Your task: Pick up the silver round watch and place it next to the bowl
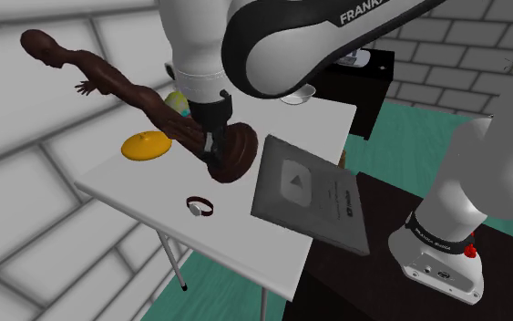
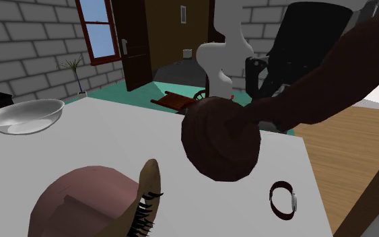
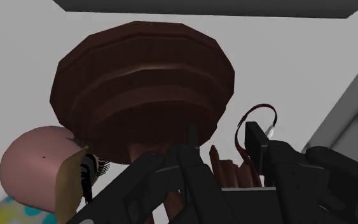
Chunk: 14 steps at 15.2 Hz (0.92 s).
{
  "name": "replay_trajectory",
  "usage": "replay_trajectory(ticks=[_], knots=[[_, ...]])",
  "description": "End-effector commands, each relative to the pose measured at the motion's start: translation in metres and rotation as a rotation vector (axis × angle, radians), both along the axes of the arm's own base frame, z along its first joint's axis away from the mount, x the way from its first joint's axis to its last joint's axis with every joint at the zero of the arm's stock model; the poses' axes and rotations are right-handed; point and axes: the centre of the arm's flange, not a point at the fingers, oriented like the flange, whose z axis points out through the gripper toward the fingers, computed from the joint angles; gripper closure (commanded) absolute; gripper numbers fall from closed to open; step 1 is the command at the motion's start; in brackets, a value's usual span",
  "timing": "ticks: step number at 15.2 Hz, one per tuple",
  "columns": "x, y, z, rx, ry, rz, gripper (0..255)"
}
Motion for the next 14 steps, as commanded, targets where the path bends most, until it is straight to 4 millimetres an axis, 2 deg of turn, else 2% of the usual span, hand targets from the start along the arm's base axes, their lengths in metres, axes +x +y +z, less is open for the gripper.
replay_trajectory(ticks=[1, 14], knots=[[0.012, -0.022, 0.002, 0.001, -0.003, 0.001, 255], [0.095, -0.172, 0.002, 0.001, -0.003, 0.001, 255]])
